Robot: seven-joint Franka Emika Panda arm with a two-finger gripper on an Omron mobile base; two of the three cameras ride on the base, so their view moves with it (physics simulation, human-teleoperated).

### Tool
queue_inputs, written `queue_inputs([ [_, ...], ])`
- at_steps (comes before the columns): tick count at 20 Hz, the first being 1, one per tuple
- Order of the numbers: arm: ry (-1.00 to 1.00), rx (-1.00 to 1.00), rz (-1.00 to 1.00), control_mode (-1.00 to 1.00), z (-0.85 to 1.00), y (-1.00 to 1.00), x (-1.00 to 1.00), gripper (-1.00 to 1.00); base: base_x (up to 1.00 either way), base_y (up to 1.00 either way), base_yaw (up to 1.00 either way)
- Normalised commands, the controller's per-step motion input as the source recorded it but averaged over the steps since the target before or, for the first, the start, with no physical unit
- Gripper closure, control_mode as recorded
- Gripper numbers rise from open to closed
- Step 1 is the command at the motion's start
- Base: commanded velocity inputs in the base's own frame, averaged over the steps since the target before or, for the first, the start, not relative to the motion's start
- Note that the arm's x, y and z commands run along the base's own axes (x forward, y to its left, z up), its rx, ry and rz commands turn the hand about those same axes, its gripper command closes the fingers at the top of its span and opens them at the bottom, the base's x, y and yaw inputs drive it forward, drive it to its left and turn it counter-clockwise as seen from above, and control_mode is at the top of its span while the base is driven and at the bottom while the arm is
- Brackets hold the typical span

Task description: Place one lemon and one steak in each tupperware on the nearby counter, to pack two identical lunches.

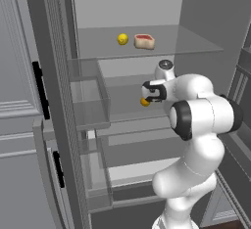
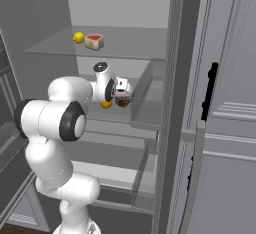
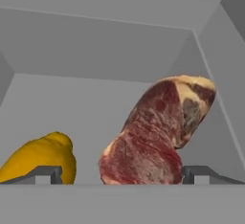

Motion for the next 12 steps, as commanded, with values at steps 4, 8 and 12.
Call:
queue_inputs([
  [4,0.04,-0.01,0.0,-1.0,-0.22,0.0,0.0,-1.0,0.0,0.0,0.0],
  [8,0.0,-0.01,0.0,-1.0,-0.1,0.0,0.0,-1.0,0.0,0.0,0.0],
  [12,0.0,0.0,0.0,-1.0,-0.21,0.0,0.0,-1.0,0.0,0.0,0.0],
])
